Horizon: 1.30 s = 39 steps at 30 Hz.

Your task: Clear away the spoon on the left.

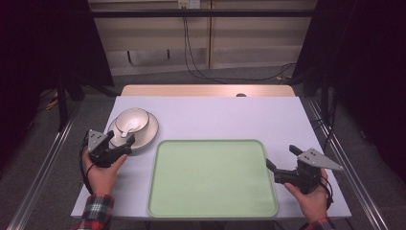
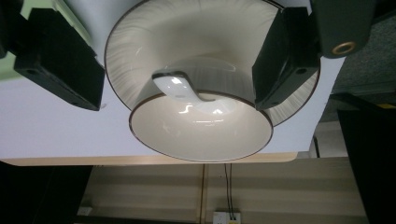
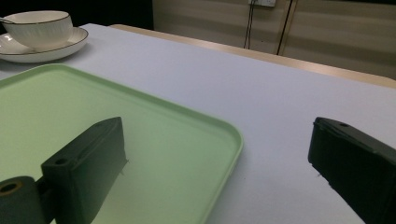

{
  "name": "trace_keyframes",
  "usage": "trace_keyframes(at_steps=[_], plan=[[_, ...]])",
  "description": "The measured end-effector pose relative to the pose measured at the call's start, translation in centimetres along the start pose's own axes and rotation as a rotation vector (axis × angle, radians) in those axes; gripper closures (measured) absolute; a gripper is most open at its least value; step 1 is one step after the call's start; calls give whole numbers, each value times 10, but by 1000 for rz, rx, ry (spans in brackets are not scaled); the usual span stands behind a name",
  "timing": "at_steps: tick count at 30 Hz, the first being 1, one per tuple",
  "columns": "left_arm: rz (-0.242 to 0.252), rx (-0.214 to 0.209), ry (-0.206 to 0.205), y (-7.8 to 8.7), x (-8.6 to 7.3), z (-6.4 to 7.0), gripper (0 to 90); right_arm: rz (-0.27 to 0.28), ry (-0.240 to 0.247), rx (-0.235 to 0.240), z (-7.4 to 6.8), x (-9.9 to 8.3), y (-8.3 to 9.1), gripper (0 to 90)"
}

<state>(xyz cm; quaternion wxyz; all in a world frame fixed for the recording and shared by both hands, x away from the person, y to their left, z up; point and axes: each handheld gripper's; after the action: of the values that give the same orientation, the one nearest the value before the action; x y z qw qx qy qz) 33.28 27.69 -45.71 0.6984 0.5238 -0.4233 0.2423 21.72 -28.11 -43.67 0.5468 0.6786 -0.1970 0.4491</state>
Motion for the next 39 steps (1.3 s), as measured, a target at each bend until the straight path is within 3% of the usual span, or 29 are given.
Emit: trace_keyframes(at_steps=[7, 10, 11, 20, 27, 33, 39], plan=[[-8, 29, -8, -5, 0, -4, 290, 1, 1, 3, 0, 0, 0, 37], [-7, 13, -5, -6, -1, -5, 316, 3, 2, 3, -1, 0, 0, 37], [-16, 29, -5, -7, -1, -5, 316, 2, 2, 7, -1, 0, 0, 37], [-8, -6, -5, -8, -2, -7, 409, 3, 2, 8, -1, 0, 1, 42], [-6, -2, -18, -10, -1, -7, 474, 1, 2, 6, 0, -2, 3, 43], [-14, 0, -4, -11, -1, -6, 505, 3, -6, 6, 2, -3, 6, 44], [-11, -19, 28, -12, -1, -7, 592, -4, -6, 13, 3, -5, 6, 48]])
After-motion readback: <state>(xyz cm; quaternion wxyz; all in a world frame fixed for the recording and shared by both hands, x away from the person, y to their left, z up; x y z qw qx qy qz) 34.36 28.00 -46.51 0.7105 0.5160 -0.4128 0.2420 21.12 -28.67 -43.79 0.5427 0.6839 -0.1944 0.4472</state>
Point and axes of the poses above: each handheld gripper's, and its own axes: y roughly backward along the jaws, x roughly out of its top, z roughly to its right, and after that the axes turned 14 degrees about -z, right-handed
